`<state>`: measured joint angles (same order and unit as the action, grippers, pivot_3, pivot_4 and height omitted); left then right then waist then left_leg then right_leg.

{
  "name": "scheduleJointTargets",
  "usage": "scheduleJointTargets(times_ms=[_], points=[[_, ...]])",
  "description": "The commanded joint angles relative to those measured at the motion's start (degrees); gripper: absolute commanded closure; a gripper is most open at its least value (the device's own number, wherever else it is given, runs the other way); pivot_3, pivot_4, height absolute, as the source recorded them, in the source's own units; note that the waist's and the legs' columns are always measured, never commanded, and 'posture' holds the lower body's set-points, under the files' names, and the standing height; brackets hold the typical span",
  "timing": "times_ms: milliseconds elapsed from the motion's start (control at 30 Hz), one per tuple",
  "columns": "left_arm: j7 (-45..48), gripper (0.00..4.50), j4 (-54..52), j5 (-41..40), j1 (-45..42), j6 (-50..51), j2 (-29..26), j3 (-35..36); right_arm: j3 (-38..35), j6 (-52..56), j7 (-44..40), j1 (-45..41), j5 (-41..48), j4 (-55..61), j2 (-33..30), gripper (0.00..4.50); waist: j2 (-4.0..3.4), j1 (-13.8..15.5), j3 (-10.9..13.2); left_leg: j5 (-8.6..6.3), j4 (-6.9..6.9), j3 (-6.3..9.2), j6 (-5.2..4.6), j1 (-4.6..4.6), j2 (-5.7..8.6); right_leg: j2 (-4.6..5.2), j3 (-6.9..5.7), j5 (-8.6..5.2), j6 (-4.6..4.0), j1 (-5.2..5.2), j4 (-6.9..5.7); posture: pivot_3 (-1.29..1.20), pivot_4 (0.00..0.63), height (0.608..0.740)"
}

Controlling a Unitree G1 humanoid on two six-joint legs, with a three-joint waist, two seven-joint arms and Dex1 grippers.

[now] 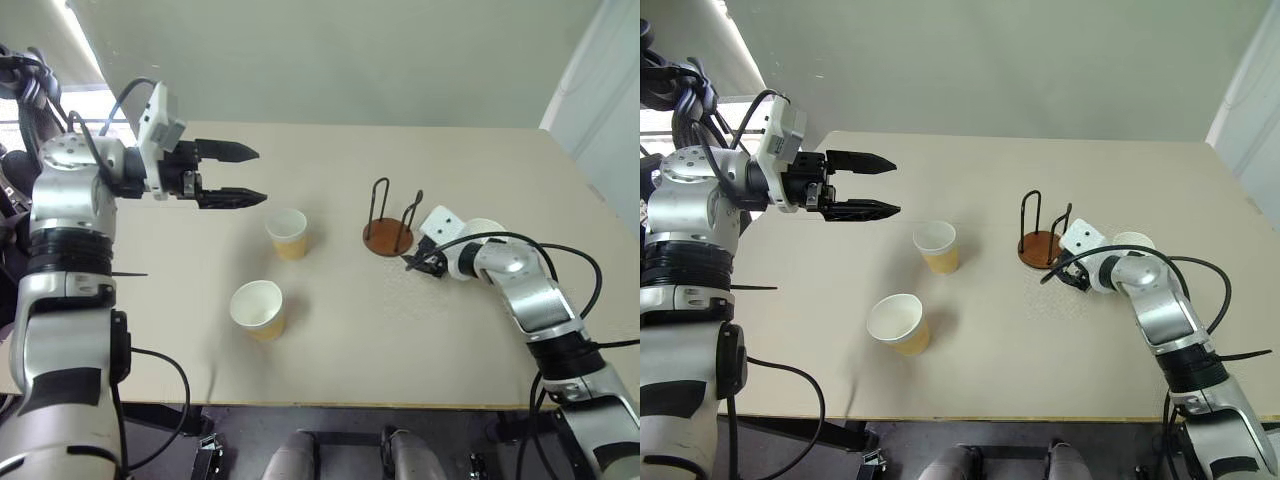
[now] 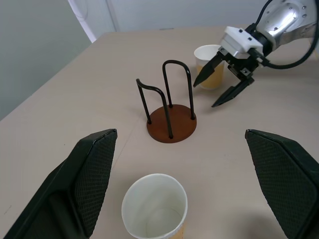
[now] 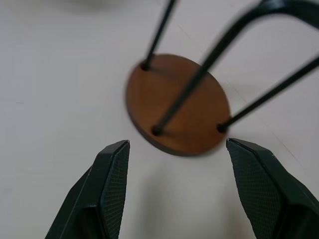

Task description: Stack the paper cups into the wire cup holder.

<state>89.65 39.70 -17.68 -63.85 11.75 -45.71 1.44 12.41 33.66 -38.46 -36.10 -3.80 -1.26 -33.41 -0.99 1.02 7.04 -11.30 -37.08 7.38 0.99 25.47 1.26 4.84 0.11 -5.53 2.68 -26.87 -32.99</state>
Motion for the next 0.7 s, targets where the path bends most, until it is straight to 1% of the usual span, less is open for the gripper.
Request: scheduleJointTargets(times_ms=[33, 267, 433, 567, 700], points=[[1.0, 0.1, -1.4, -0.2, -1.9, -0.6, -0.5, 0.6, -2.4, -0.8, 3.1, -3.3, -0.5, -1.8, 1.6, 1.35, 0.0, 0.0, 0.0, -0.01, 0.0, 0.0, 0.01, 0.0, 0.0, 0.0, 0.0, 0.0, 0.0, 0.0, 0.0, 0.0, 0.15, 0.74], [1.0, 0.1, -1.3, -0.1, -1.9, -0.6, -0.4, 0.5, -4.2, 0.7, 2.6, -6.2, 1.9, -4.7, 3.9, 1.35, 0.0, 0.0, 0.0, -0.03, 0.01, 0.0, 0.02, 0.02, 0.0, 0.0, -0.01, 0.0, -0.01, -0.03, 0.02, 0.0, 0.15, 0.74], [1.1, 0.1, -1.3, 0.0, -2.0, -0.5, -0.4, 0.4, -4.2, 1.3, 1.8, -7.6, 2.8, -5.8, 4.2, 1.35, 0.0, 0.0, 0.0, -0.04, 0.01, 0.0, 0.03, 0.03, 0.0, 0.0, -0.01, 0.0, -0.01, -0.04, 0.03, 0.0, 0.15, 0.74], [1.3, 0.1, -1.2, 0.1, -2.0, -0.4, -0.6, 0.3, -3.1, 3.0, -2.3, -7.2, 4.9, -4.5, 3.3, 1.35, 0.0, 0.0, 0.0, -0.05, 0.01, 0.0, 0.04, 0.04, 0.0, 0.0, -0.01, 0.0, -0.01, -0.04, 0.02, 0.0, 0.15, 0.74], [1.3, 0.1, -1.1, 0.1, -2.1, -0.4, -0.7, 0.3, -3.0, 3.9, -3.8, -6.8, 5.6, -3.5, 3.3, 1.35, 0.0, 0.0, 0.0, -0.05, 0.01, 0.0, 0.04, 0.04, 0.0, 0.0, -0.01, 0.0, -0.01, -0.05, 0.02, 0.0, 0.15, 0.74]])
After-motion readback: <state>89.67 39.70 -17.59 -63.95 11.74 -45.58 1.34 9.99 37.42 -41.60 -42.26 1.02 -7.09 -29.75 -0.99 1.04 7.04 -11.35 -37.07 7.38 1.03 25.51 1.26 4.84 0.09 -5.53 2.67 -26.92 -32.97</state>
